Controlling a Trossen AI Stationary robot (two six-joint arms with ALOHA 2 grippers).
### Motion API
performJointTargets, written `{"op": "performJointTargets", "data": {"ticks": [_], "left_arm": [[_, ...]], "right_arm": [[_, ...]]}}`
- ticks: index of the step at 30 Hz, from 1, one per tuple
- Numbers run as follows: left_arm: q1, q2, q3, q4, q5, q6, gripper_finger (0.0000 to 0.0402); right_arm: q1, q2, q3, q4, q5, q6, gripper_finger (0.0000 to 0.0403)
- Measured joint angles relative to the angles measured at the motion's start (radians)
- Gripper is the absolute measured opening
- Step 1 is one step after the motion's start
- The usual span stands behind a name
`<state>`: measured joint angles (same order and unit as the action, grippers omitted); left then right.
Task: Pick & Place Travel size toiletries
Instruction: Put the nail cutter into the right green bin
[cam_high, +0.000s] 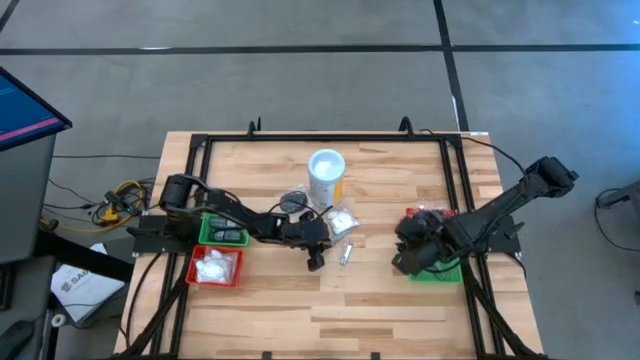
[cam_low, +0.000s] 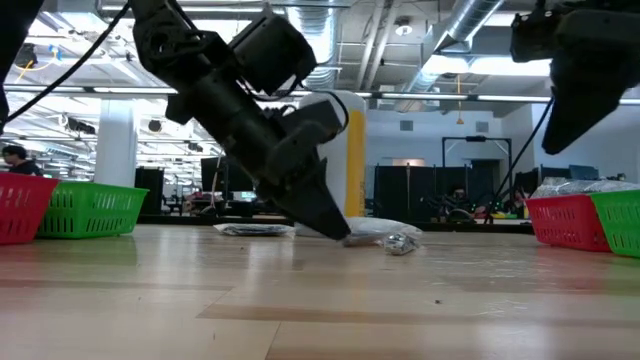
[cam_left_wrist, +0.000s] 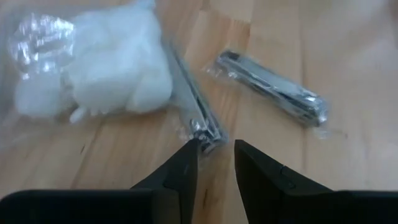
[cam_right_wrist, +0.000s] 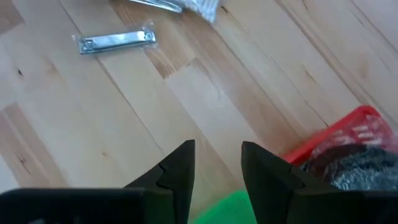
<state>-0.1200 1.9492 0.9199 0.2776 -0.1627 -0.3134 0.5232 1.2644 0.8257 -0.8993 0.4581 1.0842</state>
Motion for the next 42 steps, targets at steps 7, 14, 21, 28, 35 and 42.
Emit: {"op": "performJointTargets", "data": {"ticks": [7,14,21,28,35,42], "left_arm": [[0.003,0.014,0.001,0.004,-0.024,-0.010,0.0101],[0.003,0.010,0.000,0.008,-0.024,-0.010,0.0140],[0.005,0.010,0.000,0.020,-0.024,-0.010,0.0199],[0.008,0.009,0.000,0.080,-0.032,-0.042,0.0232],[-0.004,0.008,0.000,0.086,-0.060,-0.043,0.0227],[-0.004,0.019,0.000,0.102,-0.078,-0.056,0.0215]], "right_arm": [[-0.030,0.000,0.000,0.030,0.000,-0.048,0.0121],[-0.037,0.000,0.000,0.030,0.000,-0.048,0.0123],[-0.037,0.000,0.000,0.030,0.000,-0.048,0.0121],[-0.037,0.000,0.000,0.030,0.000,-0.048,0.0122],[-0.037,0.000,0.000,0.033,0.000,-0.048,0.0122],[-0.037,0.000,0.000,0.034,0.000,-0.048,0.0121]]}}
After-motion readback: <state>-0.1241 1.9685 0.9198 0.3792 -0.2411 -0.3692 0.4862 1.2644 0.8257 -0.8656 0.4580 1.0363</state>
